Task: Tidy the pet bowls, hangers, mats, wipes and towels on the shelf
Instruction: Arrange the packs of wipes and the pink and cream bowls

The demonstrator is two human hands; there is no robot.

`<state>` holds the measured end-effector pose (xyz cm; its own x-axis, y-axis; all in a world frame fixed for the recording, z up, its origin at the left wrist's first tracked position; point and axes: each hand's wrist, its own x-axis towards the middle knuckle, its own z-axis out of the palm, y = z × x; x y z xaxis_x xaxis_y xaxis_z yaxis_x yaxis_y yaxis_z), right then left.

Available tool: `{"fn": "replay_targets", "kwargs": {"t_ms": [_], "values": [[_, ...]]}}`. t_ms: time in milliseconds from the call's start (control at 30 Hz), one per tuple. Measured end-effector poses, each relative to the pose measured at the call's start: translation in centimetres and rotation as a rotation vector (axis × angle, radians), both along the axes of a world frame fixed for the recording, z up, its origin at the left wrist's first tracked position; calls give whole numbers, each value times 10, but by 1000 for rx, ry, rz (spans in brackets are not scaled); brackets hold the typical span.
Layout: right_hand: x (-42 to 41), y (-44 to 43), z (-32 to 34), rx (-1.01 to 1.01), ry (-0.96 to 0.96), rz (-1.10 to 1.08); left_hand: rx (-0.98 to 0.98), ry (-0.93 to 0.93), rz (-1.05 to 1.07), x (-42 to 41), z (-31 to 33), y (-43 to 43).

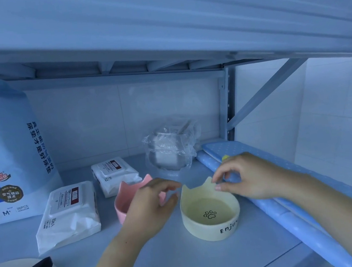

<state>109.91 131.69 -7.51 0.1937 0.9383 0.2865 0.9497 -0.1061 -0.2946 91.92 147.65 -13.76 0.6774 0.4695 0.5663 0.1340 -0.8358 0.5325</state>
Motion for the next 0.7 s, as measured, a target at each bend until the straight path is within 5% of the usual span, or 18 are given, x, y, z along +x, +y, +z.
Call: {"fn": "replay_targets", "kwargs": {"t_ms": [267, 700], "values": [[30, 80, 32, -14, -106, -3, 92, -17, 322, -10, -5, 26], [58, 213, 11, -21, -258, -133, 135, 181, 363, -17, -21, 46]]}}
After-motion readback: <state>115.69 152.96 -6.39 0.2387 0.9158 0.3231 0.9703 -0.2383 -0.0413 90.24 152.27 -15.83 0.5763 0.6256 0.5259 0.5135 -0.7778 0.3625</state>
